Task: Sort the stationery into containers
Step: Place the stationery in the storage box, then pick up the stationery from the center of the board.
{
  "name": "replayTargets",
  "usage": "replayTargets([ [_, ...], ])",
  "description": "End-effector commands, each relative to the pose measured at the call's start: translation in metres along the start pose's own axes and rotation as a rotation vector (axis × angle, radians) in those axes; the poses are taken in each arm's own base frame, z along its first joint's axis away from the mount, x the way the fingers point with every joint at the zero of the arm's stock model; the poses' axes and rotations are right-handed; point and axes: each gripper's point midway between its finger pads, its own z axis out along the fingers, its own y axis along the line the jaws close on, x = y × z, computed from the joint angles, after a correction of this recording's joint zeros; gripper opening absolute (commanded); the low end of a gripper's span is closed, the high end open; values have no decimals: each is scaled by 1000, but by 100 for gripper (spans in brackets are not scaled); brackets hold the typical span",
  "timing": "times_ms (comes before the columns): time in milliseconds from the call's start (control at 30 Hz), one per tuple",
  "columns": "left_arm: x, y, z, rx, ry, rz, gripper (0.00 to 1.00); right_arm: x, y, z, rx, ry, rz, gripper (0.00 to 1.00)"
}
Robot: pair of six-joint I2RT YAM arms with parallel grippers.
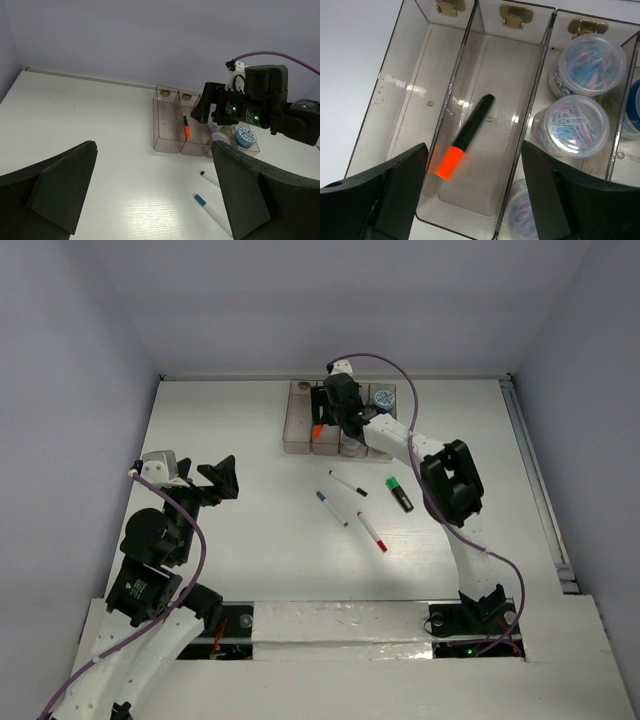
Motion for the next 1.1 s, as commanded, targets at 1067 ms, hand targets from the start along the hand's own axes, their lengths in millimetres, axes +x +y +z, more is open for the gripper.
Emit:
replayTargets([
  [1067, -22, -8, -10, 59, -87, -43, 99, 184, -146, -150, 170, 536, 87, 69],
])
